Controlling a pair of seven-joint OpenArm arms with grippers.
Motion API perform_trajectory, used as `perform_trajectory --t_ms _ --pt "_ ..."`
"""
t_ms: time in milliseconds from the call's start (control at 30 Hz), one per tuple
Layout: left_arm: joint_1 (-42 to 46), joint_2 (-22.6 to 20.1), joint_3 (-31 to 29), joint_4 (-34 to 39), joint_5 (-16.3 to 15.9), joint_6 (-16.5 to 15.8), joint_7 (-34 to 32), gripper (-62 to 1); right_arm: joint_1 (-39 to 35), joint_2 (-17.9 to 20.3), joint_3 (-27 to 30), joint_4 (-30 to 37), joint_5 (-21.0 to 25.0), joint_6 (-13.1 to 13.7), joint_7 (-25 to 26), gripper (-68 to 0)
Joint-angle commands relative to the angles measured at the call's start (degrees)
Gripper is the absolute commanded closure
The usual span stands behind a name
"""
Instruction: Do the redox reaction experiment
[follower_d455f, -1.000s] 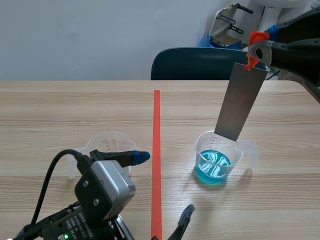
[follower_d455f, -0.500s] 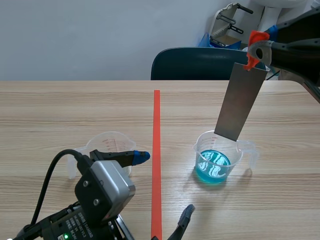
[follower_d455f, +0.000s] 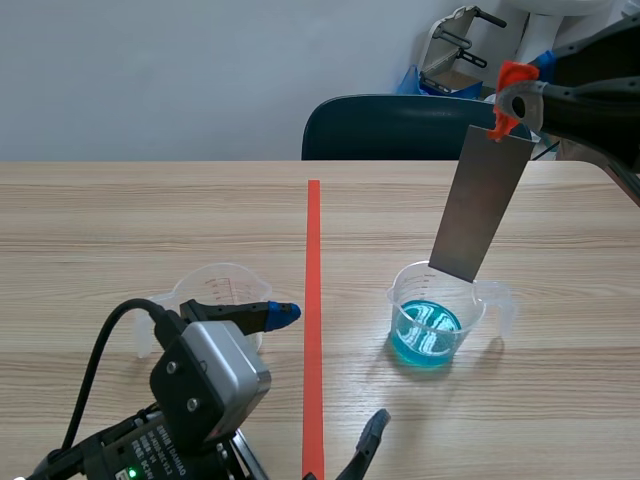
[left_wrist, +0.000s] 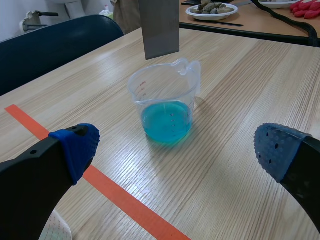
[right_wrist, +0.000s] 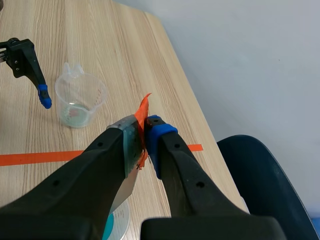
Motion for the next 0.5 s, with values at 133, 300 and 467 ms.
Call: perform_trajectory --t_ms 133,300,467 --pt "0.15 0.44 -0.11 0.66 -0.13 -0.13 -0.94 -62.3 0.66 0.63 0.66 0.31 0.85 0.35 1.07 -0.8" --pt "-0.13 1.09 -0.11 0.63 -0.11 -0.37 -0.87 -62.3 0.66 0.63 0.66 0.31 0.83 0.35 1.05 -0.8" --pt "-1.14 4.13 -0.11 0.61 -0.11 -0.37 -0.13 -31.3 0.66 0.63 0.66 0.31 0.83 0.35 1.05 -0.8"
